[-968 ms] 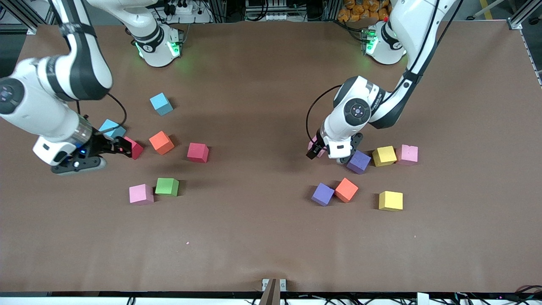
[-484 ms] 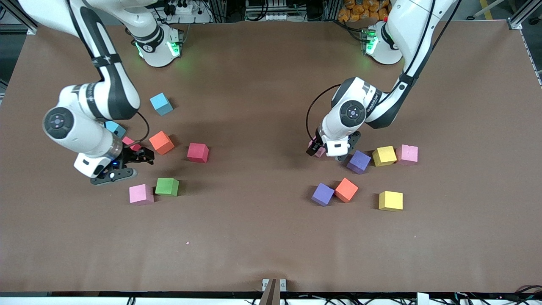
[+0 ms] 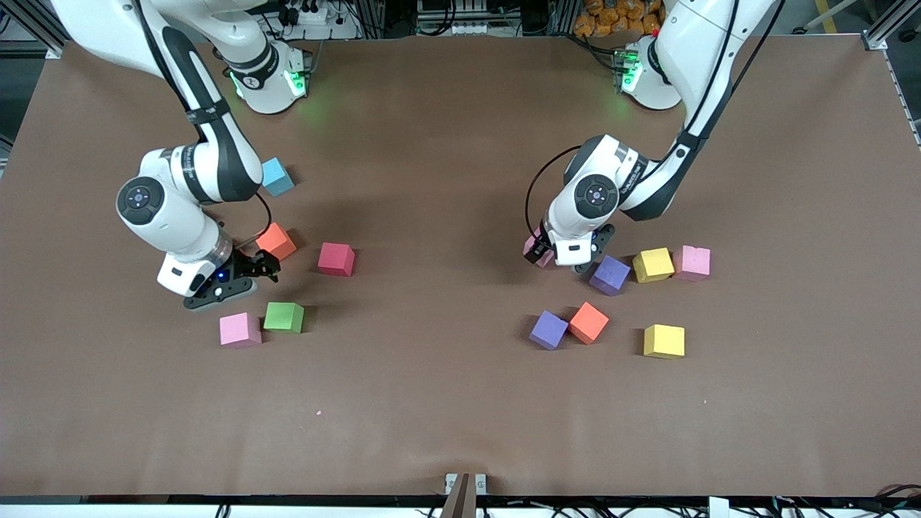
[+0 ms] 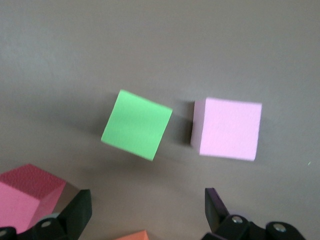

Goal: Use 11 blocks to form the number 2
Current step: 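Grasp the pink cube with the left gripper while the right gripper grasps green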

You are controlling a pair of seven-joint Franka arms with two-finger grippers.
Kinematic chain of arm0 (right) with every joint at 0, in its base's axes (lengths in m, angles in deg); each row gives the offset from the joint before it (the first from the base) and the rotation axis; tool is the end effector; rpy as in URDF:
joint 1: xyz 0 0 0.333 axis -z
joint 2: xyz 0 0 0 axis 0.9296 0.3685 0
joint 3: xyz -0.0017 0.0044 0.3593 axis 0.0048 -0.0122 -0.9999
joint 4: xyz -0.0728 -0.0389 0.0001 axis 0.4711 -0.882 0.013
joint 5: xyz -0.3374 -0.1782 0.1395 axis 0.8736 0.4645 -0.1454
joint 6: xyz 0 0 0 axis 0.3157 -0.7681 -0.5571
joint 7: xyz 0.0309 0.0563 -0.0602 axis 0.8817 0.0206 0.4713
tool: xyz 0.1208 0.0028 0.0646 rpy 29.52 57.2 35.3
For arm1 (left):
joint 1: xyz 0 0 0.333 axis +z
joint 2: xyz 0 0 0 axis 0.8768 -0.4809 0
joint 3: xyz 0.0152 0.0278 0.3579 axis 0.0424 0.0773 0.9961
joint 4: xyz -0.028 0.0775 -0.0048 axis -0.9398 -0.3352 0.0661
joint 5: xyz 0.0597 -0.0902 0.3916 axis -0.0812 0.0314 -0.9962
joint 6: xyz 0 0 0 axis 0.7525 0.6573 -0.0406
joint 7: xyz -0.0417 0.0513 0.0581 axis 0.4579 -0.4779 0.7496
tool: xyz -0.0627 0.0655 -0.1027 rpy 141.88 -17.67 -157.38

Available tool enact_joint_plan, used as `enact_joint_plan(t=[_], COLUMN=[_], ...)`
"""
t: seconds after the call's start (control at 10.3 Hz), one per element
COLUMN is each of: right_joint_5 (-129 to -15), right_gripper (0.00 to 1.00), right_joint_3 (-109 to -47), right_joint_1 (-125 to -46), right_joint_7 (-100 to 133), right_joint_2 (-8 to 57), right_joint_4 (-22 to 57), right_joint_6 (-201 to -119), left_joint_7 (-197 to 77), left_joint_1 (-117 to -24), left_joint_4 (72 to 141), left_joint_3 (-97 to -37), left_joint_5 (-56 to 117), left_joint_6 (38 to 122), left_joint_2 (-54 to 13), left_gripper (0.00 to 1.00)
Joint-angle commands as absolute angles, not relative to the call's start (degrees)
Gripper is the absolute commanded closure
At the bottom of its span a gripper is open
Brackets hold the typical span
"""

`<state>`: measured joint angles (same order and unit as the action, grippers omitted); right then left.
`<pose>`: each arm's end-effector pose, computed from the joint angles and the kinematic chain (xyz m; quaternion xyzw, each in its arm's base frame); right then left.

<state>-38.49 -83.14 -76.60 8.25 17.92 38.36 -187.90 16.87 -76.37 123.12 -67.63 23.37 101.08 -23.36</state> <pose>0.6115 0.0852 0.2887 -0.9855 -0.1606 -0.0530 0.0159 0.5087 -0.3445 0.2011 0.8942 0.4361 -0.1008 0.0059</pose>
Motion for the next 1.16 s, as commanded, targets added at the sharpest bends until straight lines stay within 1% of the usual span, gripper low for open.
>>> enact_joint_plan(t=[0.0,0.19,0.29,0.39,0.58,0.68,0.97,1.07], right_joint_5=[-48.84,-49.70,-49.96,-50.05,-49.96,-50.05,-50.05,-50.05], right_gripper=[0.00,0.00,0.00,0.00,0.00,0.00,0.00,0.00], right_joint_3=[-82.81,-82.81,-82.81,-82.81,-82.72,-82.72,-82.72,-82.72], right_joint_1=[-78.73,-79.36,-79.36,-79.10,-79.36,-79.19,-79.36,-79.45], right_joint_7=[7.66,7.75,7.84,7.84,7.67,7.75,8.28,8.28], right_joint_2=[24.98,29.30,30.18,30.54,30.46,30.37,32.12,32.48], right_joint_4=[30.71,29.81,30.24,30.25,29.99,29.81,30.33,30.34], right_joint_6=[-187.75,-194.13,-195.99,-196.01,-195.75,-195.49,-198.98,-199.17], left_joint_7=[18.33,18.25,17.38,17.11,14.06,10.03,6.48,3.60], left_joint_1=[-76.46,-76.89,-77.16,-78.29,-81.02,-80.77,-81.29,-81.64], left_joint_4=[122.99,122.72,122.64,122.72,122.64,122.72,122.72,122.90], left_joint_3=[-67.65,-67.65,-67.74,-67.82,-68.69,-72.10,-80.71,-83.01], left_joint_5=[22.05,21.97,21.79,20.31,18.80,18.89,18.80,18.80], left_joint_6=[102.78,103.48,103.48,103.13,101.90,101.81,101.81,101.81], left_joint_2=[-24.55,-25.26,-24.83,-24.30,-22.72,-22.63,-22.97,-23.15], left_gripper=[0.28,0.66,0.79,0.83,0.83,0.86,0.86,0.88])
